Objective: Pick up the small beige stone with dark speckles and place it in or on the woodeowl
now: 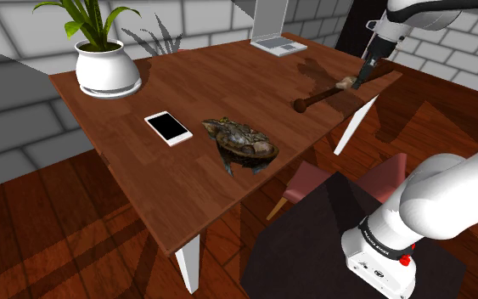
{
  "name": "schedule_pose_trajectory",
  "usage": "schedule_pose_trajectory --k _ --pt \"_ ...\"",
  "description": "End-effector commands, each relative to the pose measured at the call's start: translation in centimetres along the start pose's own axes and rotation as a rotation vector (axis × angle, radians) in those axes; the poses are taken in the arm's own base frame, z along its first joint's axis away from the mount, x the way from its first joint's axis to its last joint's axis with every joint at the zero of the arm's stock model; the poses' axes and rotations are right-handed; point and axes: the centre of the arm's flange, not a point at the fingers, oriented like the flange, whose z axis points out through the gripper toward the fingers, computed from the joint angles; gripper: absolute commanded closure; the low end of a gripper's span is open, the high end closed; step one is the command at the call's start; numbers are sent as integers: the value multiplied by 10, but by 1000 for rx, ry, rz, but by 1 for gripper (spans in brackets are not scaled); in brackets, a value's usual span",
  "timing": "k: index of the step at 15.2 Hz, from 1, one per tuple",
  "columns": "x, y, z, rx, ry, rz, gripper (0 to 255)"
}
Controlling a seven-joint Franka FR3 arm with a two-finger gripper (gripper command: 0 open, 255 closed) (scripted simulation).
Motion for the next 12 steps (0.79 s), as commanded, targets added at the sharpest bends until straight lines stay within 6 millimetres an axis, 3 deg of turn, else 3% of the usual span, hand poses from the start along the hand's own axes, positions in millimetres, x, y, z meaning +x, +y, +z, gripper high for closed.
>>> schedule_pose_trajectory --k 1,4,11,12 --pt "1 0 -11 0 0 0 255" --pt "3 -1 -26 0 0 0 255" --pt "48 -81 -17 0 0 0 255" --pt "44 -68 -18 1 0 -1 255"
